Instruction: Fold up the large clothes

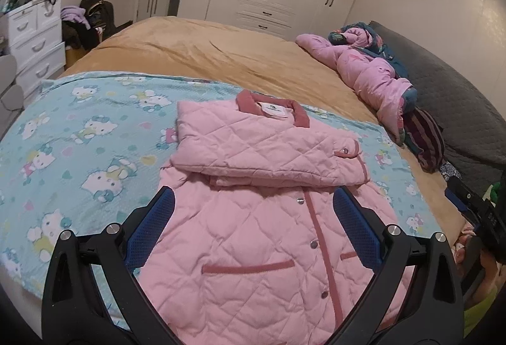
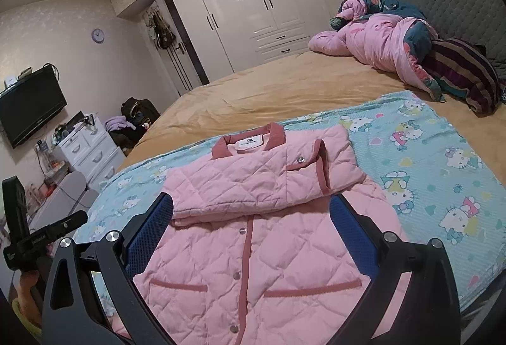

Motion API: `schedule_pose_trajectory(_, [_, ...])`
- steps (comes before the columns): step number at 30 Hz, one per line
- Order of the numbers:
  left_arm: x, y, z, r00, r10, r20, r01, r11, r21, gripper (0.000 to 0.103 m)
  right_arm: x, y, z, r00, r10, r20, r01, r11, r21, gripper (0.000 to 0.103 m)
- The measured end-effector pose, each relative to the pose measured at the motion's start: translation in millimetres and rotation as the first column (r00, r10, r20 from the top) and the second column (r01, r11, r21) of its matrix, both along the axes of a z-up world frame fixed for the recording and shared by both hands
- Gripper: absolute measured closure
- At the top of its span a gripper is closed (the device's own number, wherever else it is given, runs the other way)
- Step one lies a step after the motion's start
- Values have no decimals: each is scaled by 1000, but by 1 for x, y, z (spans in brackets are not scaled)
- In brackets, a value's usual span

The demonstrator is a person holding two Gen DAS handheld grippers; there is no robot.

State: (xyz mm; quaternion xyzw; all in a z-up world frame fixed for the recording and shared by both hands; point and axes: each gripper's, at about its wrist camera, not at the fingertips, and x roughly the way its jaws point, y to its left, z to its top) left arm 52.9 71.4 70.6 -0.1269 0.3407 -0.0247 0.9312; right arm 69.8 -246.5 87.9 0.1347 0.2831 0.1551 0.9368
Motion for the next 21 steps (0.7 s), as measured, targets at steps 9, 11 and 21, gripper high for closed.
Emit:
schedule_pose_trajectory(9, [-27, 13, 2, 1000, 24, -5, -24, 1000, 5, 9, -22, -7, 4, 1000, 18, 5, -18, 999, -26, 4])
schedule_pose_trajectory(11, [-31, 15, 1, 1000, 26, -10, -26, 1000, 10, 9, -26, -8, 4, 1000, 23, 4, -23, 999, -34, 4])
schedule_pose_trajectory(21, [-53, 27, -8, 998, 52, -34, -51, 998, 33, 9, -41, -9, -4, 999, 44, -14, -45, 998, -41, 4])
